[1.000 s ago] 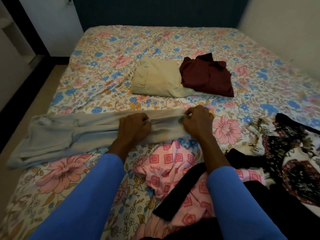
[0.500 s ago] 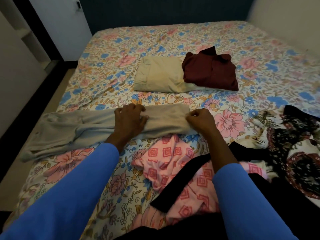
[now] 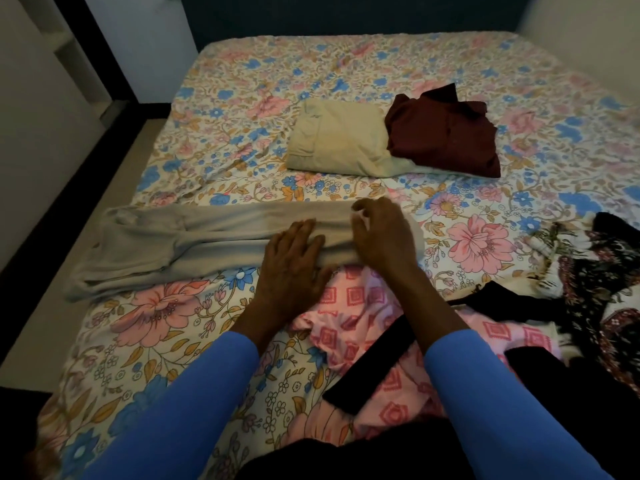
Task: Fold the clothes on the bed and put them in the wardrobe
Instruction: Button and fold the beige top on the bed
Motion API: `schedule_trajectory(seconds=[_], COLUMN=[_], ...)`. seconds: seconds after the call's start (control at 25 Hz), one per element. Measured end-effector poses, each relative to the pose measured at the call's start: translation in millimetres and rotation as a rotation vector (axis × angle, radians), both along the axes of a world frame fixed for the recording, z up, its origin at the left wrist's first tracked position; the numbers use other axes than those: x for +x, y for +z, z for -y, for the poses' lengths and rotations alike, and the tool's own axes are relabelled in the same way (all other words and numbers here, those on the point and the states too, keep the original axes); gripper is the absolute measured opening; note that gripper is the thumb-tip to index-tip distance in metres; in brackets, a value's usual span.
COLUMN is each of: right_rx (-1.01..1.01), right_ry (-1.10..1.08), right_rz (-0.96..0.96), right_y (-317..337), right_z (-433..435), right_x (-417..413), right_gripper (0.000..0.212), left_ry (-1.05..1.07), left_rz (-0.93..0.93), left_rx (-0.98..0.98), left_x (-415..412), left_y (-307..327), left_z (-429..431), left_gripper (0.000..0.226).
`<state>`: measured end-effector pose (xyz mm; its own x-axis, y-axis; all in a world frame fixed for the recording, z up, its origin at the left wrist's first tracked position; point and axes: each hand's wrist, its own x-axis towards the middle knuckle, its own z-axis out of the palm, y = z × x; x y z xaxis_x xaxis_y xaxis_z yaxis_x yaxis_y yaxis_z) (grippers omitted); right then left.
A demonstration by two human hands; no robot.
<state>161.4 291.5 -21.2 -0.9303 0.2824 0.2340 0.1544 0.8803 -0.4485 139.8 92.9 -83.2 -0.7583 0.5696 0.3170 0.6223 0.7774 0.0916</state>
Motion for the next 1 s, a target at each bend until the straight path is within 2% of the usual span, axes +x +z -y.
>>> schedule_trajectory(seconds=[0.04, 0.08, 0.12, 0.16, 0.24, 0.4, 0.56, 0.64, 0.68, 0.76, 0.84, 0.92, 1.0], right_rx=[-0.010, 0.072, 0.190, 0.281, 0.353, 0.283, 0.357, 0.380, 0.324, 0.039, -0.231, -0.358, -0.477], right_ry=[0.091, 0.152, 0.183, 0.187, 0.161, 0.058, 0.007, -0.079, -0.203, -0.578, -0.837, -0.875, -0.794], right_rz=[0.125, 0.242, 0.319, 0.348, 0.324, 0.266, 0.173, 0.065, 0.022, 0.026, 0.119, 0.184, 0.113], right_y=[-8, -20, -31, -39, -43, -32, -34, -38, -35, -23, -15, -14, -13], right_z=[11, 19, 24, 25, 28, 35, 28, 31, 33, 30, 17, 2, -9], right_x=[2, 7, 12, 15, 13, -4, -10, -7, -7, -7, -4, 7, 18], right_gripper=[0.047, 0.058, 0.068, 0.074, 0.077, 0.078, 0.074, 0.066, 0.062, 0.062, 0.069, 0.063, 0.040], left_ry=[0.082, 0.162, 0.224, 0.265, 0.311, 0.229, 0.307, 0.331, 0.340, 0.244, 0.002, -0.147, -0.151], left_rz=[0.100, 0.207, 0.277, 0.272, 0.159, 0.219, 0.383, 0.263, 0.121, -0.109, -0.161, -0.111, -0.060], left_rx=[0.033, 0.121, 0.238, 0.339, 0.362, 0.021, 0.239, 0.148, 0.101, 0.137, 0.172, 0.088, 0.041], left_x=[2, 2, -2, -10, -37, -88, -118, -114, -106, -77, -40, -22, -27], left_y=[0, 3, 8, 14, 26, 44, 40, 35, 33, 29, 19, 9, 13], left_z=[2, 6, 13, 22, 41, 61, 66, 69, 68, 61, 53, 45, 39], left_gripper=[0.071, 0.070, 0.064, 0.055, 0.041, 0.025, 0.026, 0.028, 0.029, 0.031, 0.032, 0.033, 0.027])
